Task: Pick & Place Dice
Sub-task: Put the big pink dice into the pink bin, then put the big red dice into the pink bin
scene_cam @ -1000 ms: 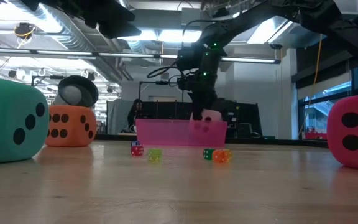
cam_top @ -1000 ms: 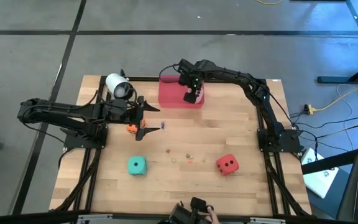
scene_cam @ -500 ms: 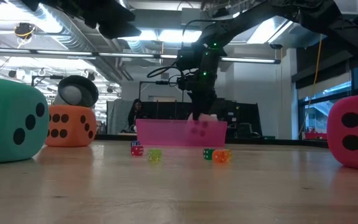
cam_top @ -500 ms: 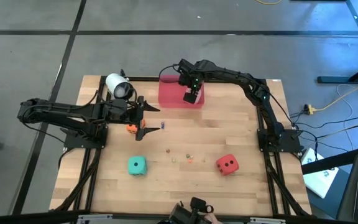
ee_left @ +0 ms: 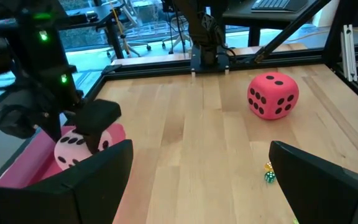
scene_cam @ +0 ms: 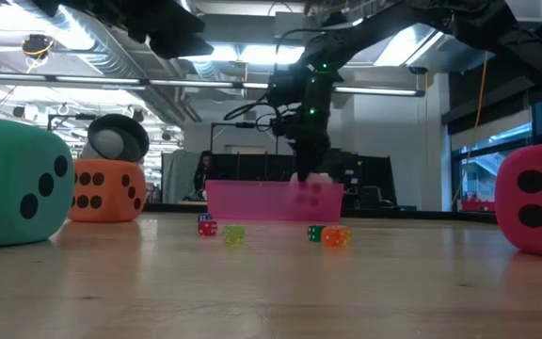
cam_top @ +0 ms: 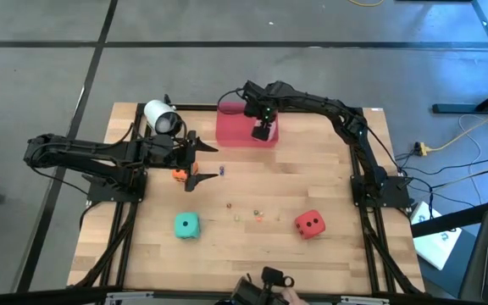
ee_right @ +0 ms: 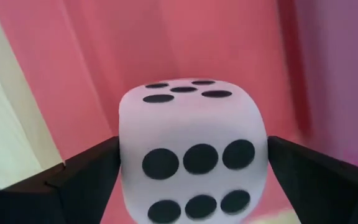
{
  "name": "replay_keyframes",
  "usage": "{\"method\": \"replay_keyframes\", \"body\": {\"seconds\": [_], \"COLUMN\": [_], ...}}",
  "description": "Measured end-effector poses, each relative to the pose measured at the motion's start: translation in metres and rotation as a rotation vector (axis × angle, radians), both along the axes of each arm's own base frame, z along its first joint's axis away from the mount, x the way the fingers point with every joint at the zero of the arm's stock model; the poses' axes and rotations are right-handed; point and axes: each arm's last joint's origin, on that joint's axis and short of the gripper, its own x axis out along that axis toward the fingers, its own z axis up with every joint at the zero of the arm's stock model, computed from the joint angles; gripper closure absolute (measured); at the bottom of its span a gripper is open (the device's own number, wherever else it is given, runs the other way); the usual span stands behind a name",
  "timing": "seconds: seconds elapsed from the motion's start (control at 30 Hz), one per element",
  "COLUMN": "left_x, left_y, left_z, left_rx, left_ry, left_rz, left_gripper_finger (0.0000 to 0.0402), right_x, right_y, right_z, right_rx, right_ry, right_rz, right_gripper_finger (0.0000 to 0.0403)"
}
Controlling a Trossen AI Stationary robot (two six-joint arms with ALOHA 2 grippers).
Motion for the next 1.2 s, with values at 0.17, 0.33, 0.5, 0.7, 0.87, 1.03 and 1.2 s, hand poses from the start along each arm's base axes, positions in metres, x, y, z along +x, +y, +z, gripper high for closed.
{"method": "replay_keyframes", "body": {"seconds": [0.17, 0.33, 0.5, 0.7, 0.87, 1.03, 1.2], "left_x": [0.000, 0.000, 0.000, 0.000, 0.000, -0.001, -0.001], "left_y": [0.000, 0.000, 0.000, 0.001, 0.002, 0.003, 0.003], "left_z": [0.000, 0.000, 0.000, 0.000, 0.000, 0.000, 0.000], "left_rx": [0.000, -0.006, -0.006, 0.002, 0.009, 0.017, 0.015], "left_ry": [0.000, 0.001, 0.004, 0.005, 0.006, 0.007, 0.006], "left_rz": [0.000, 0.002, 0.001, 0.021, 0.037, 0.058, 0.062], "left_gripper_finger": [0.0029, 0.0029, 0.0029, 0.0029, 0.0029, 0.0029, 0.0029], "right_x": [0.003, 0.007, 0.004, -0.001, -0.006, -0.007, -0.022], "right_y": [-0.003, -0.002, -0.001, 0.009, 0.029, 0.062, 0.088], "right_z": [0.027, 0.054, 0.078, 0.105, 0.134, 0.177, 0.215], "right_rx": [-0.049, -0.027, -0.037, 0.117, 0.262, 0.209, 0.147], "right_ry": [-0.040, -0.142, -0.164, -0.281, -0.444, -0.636, -0.757], "right_rz": [-0.005, 0.012, -0.008, 0.020, 0.130, 0.271, 0.353], "right_gripper_finger": [0.0003, 0.0003, 0.0003, 0.0003, 0.0003, 0.0003, 0.0003]}}
